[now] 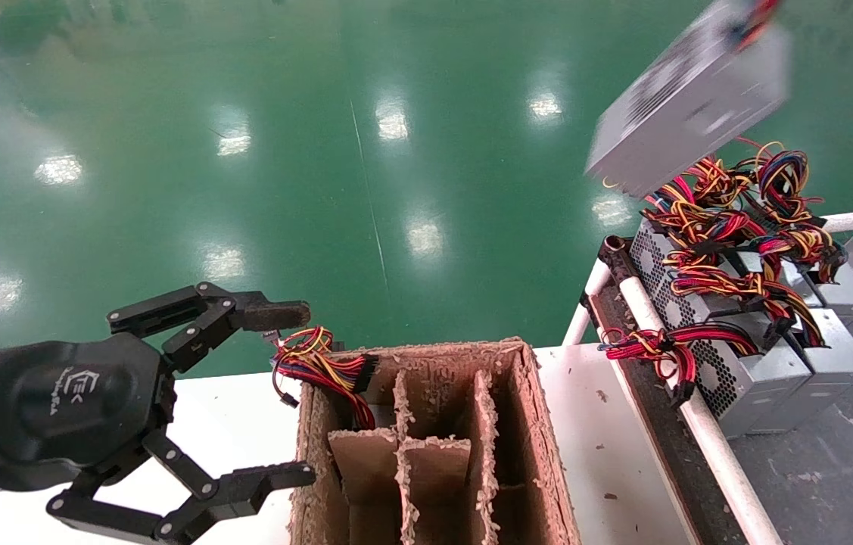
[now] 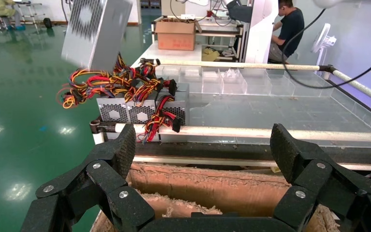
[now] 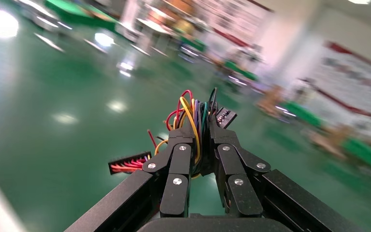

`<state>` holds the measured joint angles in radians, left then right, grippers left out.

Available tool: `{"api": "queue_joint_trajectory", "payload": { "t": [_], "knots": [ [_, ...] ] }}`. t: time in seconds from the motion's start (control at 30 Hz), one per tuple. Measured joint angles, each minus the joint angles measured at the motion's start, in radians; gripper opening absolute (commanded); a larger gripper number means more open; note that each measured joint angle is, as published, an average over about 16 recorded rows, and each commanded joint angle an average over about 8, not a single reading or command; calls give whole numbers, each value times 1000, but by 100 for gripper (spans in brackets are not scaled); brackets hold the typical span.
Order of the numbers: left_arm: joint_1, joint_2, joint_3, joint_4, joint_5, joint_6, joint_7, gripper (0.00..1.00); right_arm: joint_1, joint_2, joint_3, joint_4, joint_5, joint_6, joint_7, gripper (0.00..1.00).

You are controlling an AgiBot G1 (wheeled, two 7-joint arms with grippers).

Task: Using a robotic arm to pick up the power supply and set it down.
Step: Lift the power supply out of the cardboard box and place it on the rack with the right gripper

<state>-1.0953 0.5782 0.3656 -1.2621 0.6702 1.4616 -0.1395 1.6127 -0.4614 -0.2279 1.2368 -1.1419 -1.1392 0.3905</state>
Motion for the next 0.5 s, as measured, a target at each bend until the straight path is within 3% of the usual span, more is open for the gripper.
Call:
{"api": "queue_joint_trajectory", "payload": {
  "t": [0.23,0.5],
  "knots": [
    [0,0,0,0,0,0,0,100,47,141,1,2,-129,27,25,0],
    [0,0,0,0,0,0,0,100,-13,287,-10,-57,-203,32,16,0]
  ]
}}
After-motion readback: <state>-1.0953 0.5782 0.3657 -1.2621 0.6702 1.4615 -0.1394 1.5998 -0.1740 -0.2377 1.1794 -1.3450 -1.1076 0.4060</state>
